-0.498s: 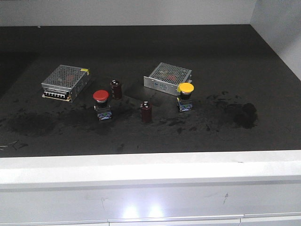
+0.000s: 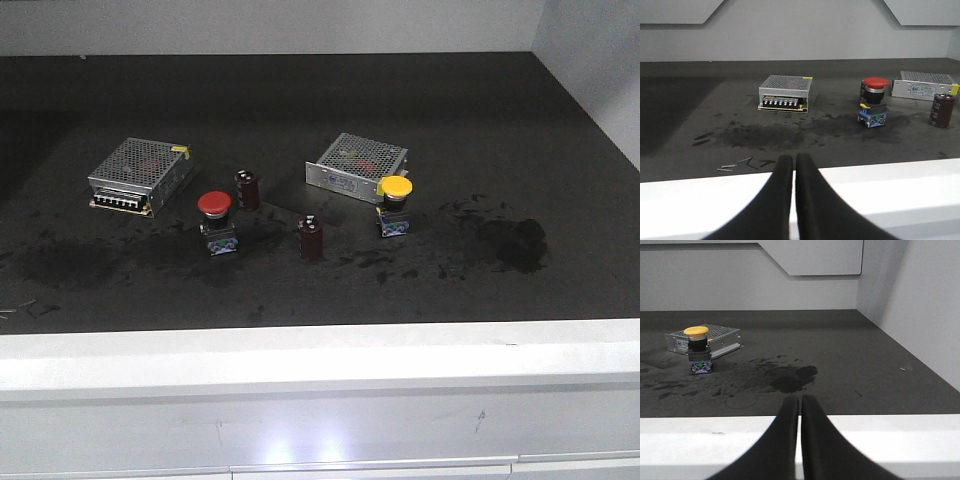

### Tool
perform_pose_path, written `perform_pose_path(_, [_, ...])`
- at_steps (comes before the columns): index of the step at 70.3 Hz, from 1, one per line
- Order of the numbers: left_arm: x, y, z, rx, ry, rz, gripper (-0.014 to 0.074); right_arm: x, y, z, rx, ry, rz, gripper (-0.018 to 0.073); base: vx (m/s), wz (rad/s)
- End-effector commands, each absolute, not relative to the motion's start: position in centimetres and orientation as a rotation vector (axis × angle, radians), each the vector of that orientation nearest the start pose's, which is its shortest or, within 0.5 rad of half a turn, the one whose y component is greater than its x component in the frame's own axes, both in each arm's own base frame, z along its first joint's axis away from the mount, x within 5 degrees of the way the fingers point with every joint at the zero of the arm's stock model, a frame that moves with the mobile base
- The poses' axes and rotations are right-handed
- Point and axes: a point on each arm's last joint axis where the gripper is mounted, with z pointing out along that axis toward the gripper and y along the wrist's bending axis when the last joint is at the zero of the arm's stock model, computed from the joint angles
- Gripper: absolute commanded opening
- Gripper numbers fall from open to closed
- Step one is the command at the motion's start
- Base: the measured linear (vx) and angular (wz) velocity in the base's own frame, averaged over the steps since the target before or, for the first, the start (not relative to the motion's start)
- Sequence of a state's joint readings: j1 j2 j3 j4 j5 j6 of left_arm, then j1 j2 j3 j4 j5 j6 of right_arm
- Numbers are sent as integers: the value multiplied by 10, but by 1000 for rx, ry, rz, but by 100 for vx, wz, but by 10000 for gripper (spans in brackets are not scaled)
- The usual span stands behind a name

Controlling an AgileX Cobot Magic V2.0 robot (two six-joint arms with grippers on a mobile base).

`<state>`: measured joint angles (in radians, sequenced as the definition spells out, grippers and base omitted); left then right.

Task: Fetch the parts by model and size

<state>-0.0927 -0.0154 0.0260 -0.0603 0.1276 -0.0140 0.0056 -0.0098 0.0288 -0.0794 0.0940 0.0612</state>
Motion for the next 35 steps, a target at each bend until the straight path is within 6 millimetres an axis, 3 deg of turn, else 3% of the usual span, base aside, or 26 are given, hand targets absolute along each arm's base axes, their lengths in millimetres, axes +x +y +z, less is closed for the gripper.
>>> perform_pose_path(1, [55,-6,201,19,1535,-142,-7,56,0,200,-23,1515,-29,-10,0,0])
perform_pose_path(27, [55,-6,201,19,1532,-142,-7,56,0,202,-23,1499,-28,-10,0,0])
perform_pose_path(35, [55,-6,204,16,1505,-144,-7,55,1,212,-54,1394,-50,-10,0,0])
